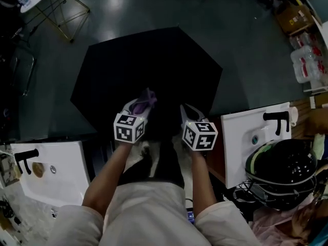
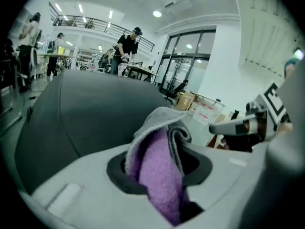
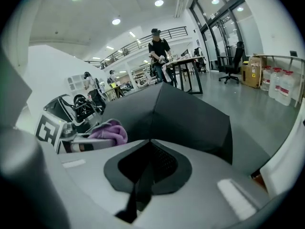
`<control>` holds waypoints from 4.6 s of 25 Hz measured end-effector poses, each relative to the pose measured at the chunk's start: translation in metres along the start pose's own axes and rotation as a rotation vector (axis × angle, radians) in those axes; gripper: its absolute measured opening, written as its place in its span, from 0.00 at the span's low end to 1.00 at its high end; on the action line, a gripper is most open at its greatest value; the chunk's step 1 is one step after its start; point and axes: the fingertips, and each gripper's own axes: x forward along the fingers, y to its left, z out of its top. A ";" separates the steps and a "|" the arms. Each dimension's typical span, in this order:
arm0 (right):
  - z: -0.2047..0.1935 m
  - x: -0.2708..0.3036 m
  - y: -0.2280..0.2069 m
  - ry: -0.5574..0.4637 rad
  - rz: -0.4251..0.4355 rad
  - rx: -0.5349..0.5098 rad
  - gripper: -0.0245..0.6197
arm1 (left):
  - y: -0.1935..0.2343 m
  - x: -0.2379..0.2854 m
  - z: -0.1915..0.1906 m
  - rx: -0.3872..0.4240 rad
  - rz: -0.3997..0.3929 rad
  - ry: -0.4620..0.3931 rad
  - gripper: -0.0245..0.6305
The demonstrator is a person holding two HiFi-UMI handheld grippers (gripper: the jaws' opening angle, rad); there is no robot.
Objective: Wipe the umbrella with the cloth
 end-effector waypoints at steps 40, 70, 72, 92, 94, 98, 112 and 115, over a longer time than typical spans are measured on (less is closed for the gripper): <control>0.053 0.001 -0.050 0.002 -0.019 -0.002 0.05 | 0.013 0.153 0.192 0.343 0.001 0.112 0.25; -0.016 -0.002 -0.010 0.050 -0.005 -0.017 0.05 | -0.021 0.073 -0.038 0.256 -0.084 0.271 0.25; -0.025 -0.002 -0.010 0.060 -0.007 -0.009 0.05 | -0.023 0.070 -0.054 0.252 -0.085 0.283 0.25; -0.067 -0.013 -0.007 0.102 -0.028 0.010 0.05 | -0.015 0.041 -0.233 0.223 -0.084 0.543 0.26; -0.067 -0.015 -0.005 0.102 -0.028 0.010 0.05 | -0.013 0.034 -0.249 0.219 -0.082 0.569 0.26; -0.064 -0.015 -0.003 0.101 -0.026 0.006 0.05 | -0.006 0.026 -0.261 0.190 -0.083 0.559 0.26; 0.005 -0.021 0.006 0.017 -0.005 -0.032 0.05 | -0.017 0.016 -0.102 0.163 -0.153 0.233 0.26; 0.027 -0.023 0.005 -0.010 -0.004 -0.044 0.05 | -0.025 0.017 -0.032 0.194 -0.162 0.131 0.26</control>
